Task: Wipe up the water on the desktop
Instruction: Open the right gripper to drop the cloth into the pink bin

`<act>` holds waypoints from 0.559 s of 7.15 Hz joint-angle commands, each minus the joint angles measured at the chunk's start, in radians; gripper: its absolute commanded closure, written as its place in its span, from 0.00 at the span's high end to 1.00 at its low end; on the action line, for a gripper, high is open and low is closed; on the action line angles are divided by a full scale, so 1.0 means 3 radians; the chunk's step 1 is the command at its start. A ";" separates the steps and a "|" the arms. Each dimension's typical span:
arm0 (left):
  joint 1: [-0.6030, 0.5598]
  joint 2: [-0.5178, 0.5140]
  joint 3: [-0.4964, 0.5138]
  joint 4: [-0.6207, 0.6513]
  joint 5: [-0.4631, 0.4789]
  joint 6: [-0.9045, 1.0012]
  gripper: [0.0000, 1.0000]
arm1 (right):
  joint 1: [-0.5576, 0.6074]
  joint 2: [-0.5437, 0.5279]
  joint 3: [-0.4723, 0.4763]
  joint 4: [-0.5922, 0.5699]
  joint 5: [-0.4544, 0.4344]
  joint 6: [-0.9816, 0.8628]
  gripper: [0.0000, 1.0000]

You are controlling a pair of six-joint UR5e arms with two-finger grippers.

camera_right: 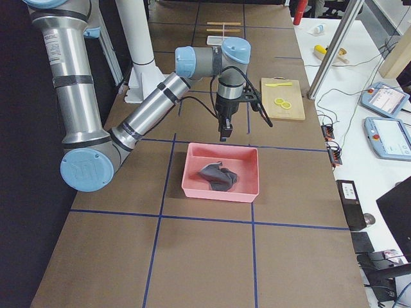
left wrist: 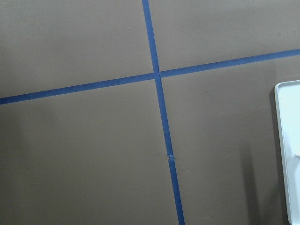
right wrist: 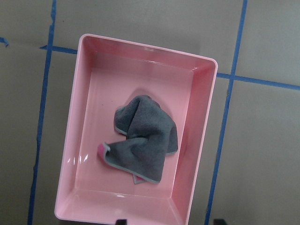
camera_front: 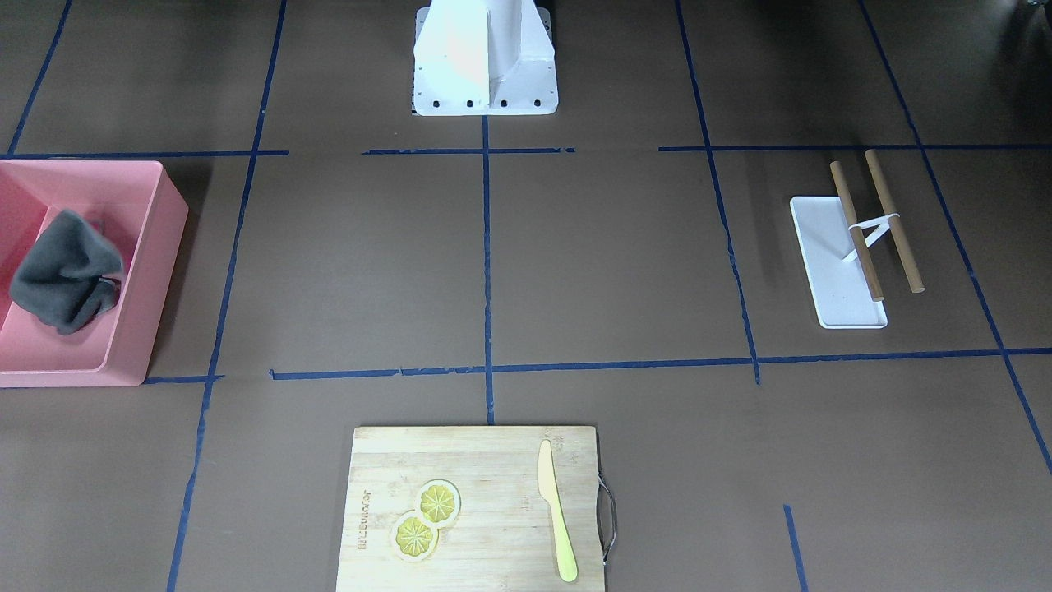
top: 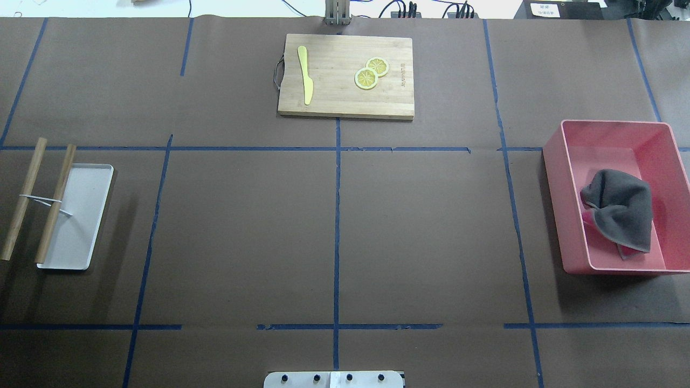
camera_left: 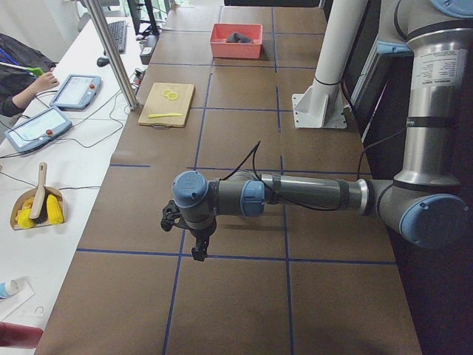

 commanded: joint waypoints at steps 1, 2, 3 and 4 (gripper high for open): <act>0.0000 0.0005 0.0000 -0.0001 0.0000 0.0000 1.00 | -0.0002 -0.0079 -0.0036 0.0015 0.0000 -0.0012 1.00; 0.0000 0.0005 0.0005 -0.0001 0.0000 0.0000 1.00 | -0.0002 -0.0297 -0.0082 0.0329 0.0000 -0.0012 1.00; 0.0000 0.0005 0.0000 -0.0001 0.0000 0.0000 1.00 | -0.0002 -0.0608 -0.0164 0.0813 0.0005 -0.0012 1.00; 0.0000 0.0005 0.0000 -0.0001 0.0000 0.0000 1.00 | -0.0002 -0.0961 -0.0306 0.1385 0.0071 -0.0012 1.00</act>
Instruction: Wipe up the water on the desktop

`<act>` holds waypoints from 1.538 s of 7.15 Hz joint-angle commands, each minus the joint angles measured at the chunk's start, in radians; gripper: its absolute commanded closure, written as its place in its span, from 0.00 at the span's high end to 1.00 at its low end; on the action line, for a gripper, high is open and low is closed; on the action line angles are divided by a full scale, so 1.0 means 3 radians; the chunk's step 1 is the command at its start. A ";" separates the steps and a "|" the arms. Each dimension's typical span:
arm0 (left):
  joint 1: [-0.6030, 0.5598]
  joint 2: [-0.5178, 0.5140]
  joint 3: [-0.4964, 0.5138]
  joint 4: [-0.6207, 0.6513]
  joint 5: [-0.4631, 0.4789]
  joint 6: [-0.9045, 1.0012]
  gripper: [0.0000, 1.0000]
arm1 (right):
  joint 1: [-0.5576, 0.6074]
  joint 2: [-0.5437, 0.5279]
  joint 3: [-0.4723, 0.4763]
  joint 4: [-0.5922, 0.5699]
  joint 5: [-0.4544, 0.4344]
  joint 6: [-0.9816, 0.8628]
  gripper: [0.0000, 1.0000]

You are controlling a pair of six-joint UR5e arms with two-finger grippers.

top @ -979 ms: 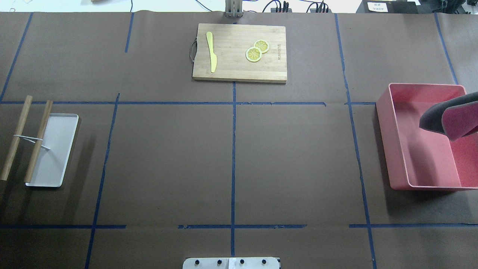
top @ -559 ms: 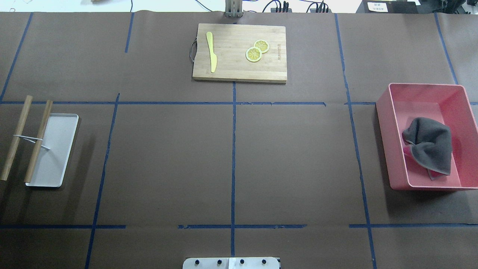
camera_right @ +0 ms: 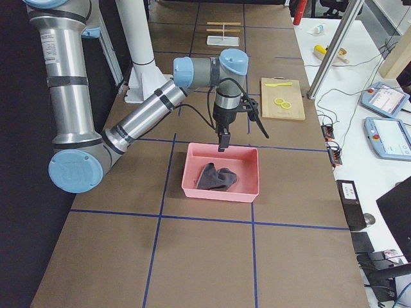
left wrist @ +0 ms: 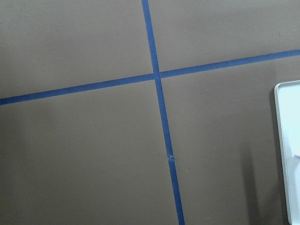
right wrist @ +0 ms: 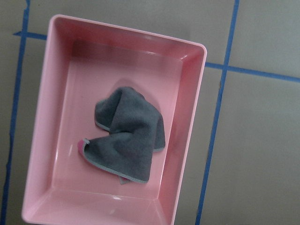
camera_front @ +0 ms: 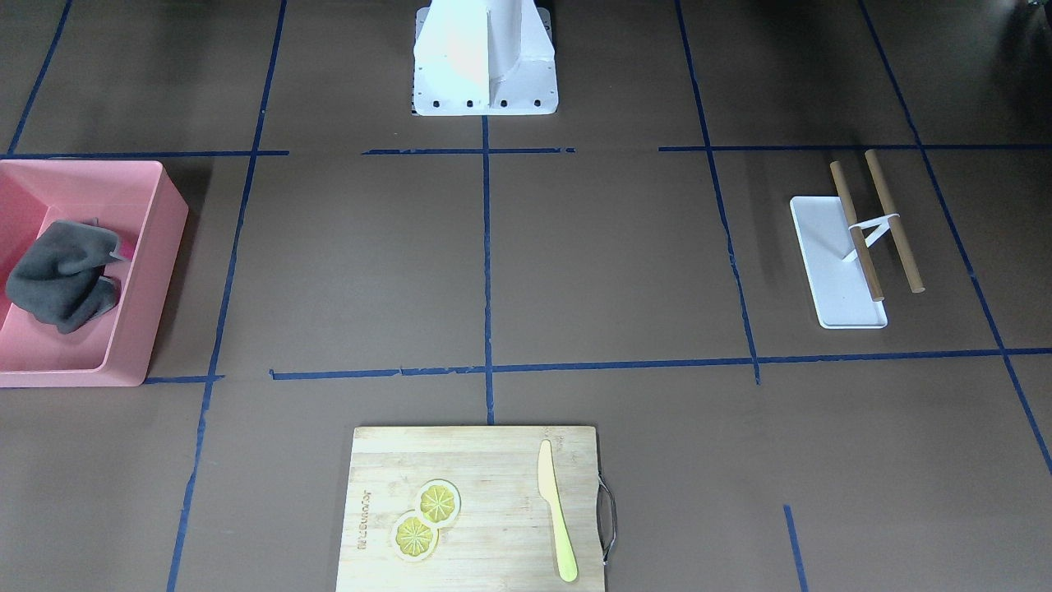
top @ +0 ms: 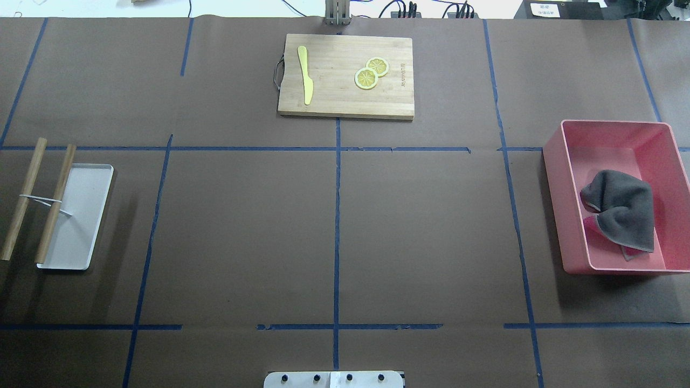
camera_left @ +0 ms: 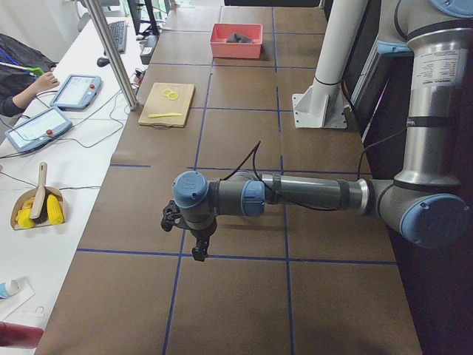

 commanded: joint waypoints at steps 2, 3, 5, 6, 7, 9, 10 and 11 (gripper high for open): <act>0.0000 0.0000 0.0039 0.0000 -0.0005 0.0010 1.00 | 0.0051 -0.0822 -0.0467 0.1363 0.0128 -0.0011 1.00; 0.0000 0.0000 0.0055 0.0000 0.0000 0.0015 1.00 | 0.0173 -0.0899 -0.0686 0.1471 0.0123 -0.0072 1.00; 0.0005 0.0036 0.0055 0.0000 0.0010 0.0010 1.00 | 0.0209 -0.0925 -0.0821 0.1600 0.0123 -0.0149 1.00; 0.0005 0.0046 0.0060 -0.0005 0.0015 0.0005 1.00 | 0.0210 -0.0930 -0.0821 0.1600 0.0123 -0.0144 1.00; 0.0000 0.0052 0.0035 0.0010 0.0020 0.0000 1.00 | 0.0210 -0.0920 -0.0826 0.1600 0.0123 -0.0139 1.00; 0.0005 0.0041 0.0060 0.0015 0.0036 -0.0010 1.00 | 0.0210 -0.0915 -0.0821 0.1600 0.0128 -0.0139 1.00; 0.0005 0.0046 0.0060 0.0015 0.0046 -0.0005 1.00 | 0.0210 -0.0915 -0.0821 0.1600 0.0133 -0.0139 1.00; 0.0005 0.0046 0.0060 0.0020 0.0046 0.0000 1.00 | 0.0210 -0.0910 -0.0821 0.1600 0.0133 -0.0139 1.00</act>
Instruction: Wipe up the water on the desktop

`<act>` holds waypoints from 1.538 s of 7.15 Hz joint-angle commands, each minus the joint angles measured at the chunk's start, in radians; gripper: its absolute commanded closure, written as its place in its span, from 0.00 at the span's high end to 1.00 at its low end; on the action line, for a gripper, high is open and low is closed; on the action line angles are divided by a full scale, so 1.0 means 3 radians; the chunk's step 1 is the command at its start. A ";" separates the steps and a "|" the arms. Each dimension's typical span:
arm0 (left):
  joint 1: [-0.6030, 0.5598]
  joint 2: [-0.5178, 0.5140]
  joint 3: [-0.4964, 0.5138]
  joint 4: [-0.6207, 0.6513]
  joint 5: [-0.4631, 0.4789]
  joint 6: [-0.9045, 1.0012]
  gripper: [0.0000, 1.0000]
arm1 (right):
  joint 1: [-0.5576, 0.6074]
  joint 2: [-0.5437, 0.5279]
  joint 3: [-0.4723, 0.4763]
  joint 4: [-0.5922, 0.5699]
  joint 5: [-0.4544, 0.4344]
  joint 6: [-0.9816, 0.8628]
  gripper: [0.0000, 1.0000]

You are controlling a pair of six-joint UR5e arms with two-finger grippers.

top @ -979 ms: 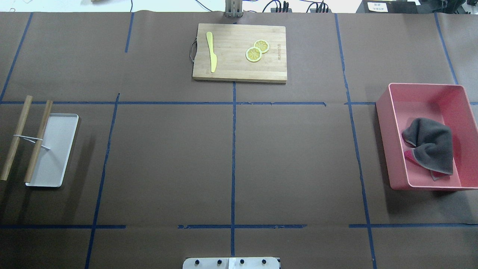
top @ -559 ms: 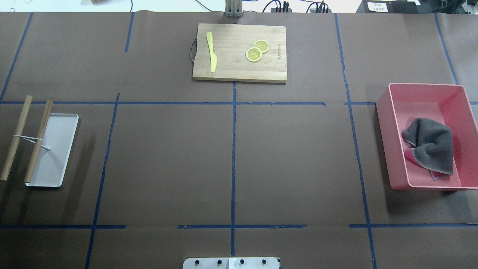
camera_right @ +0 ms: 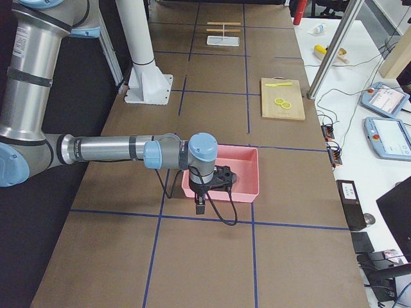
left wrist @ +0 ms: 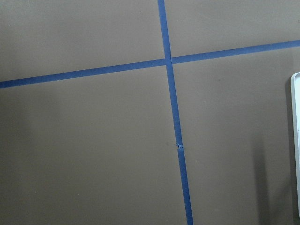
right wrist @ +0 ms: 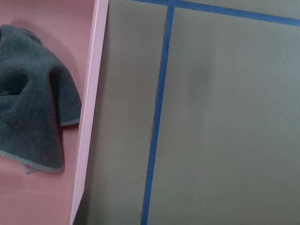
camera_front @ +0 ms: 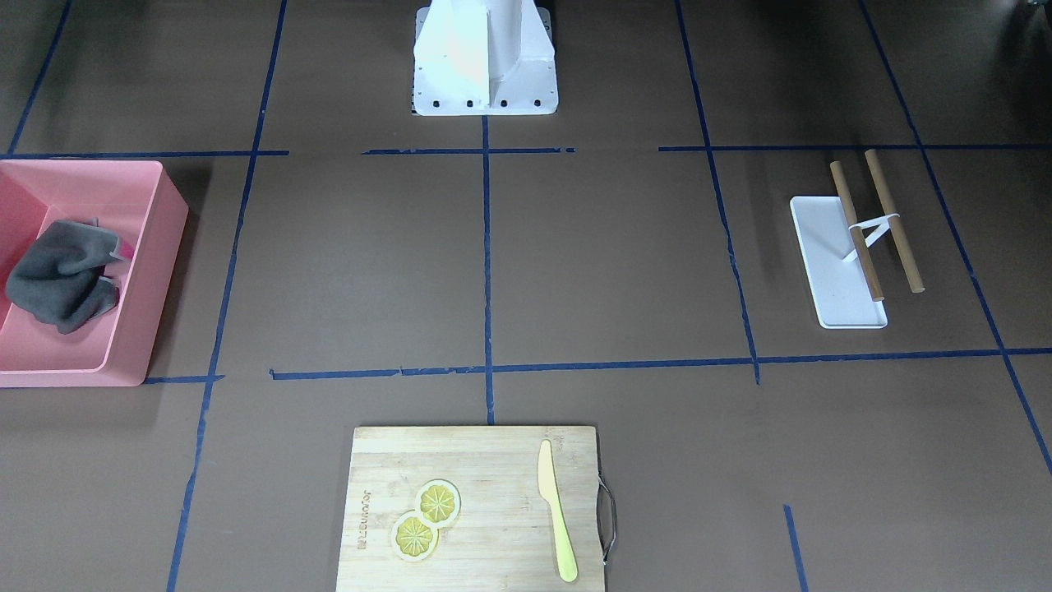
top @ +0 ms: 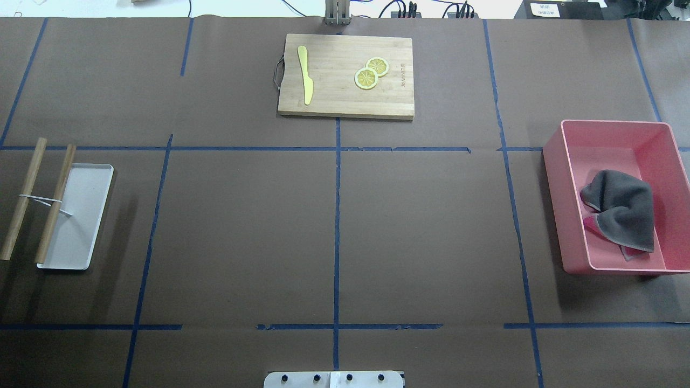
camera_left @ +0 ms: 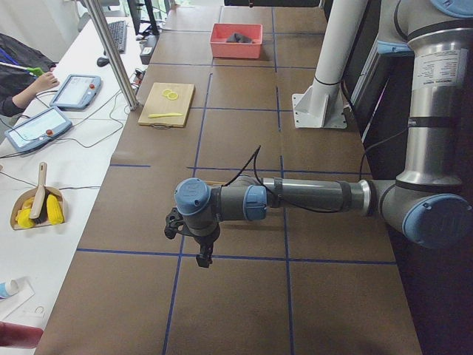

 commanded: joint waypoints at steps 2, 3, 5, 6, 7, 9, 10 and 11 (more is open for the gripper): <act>0.0005 0.0052 -0.0005 -0.0012 0.0004 0.0016 1.00 | 0.0000 0.0003 -0.0004 0.0000 0.0083 -0.0005 1.00; 0.0005 0.0052 -0.0005 -0.0012 0.0004 0.0011 1.00 | -0.0005 0.0003 -0.0004 0.0005 0.0114 -0.0005 1.00; 0.0010 0.0063 0.0000 -0.0007 0.0004 0.0005 1.00 | -0.0005 0.0003 -0.0009 0.0005 0.0125 -0.0010 1.00; 0.0010 0.0063 0.0010 -0.0007 0.0004 0.0005 1.00 | -0.0005 0.0003 -0.0009 0.0005 0.0125 -0.0005 1.00; 0.0010 0.0063 0.0010 -0.0007 0.0004 0.0000 1.00 | -0.0005 0.0003 -0.0009 0.0005 0.0125 -0.0005 1.00; 0.0016 0.0063 0.0010 -0.0007 0.0004 0.0000 1.00 | -0.0010 0.0024 -0.0009 0.0005 0.0125 -0.0005 1.00; 0.0011 0.0058 0.0010 -0.0012 -0.0001 0.0000 1.00 | -0.0010 0.0024 -0.0004 0.0005 0.0155 -0.0005 1.00; 0.0021 0.0057 0.0010 -0.0012 -0.0001 0.0000 1.00 | -0.0010 0.0024 -0.0009 0.0005 0.0171 -0.0005 1.00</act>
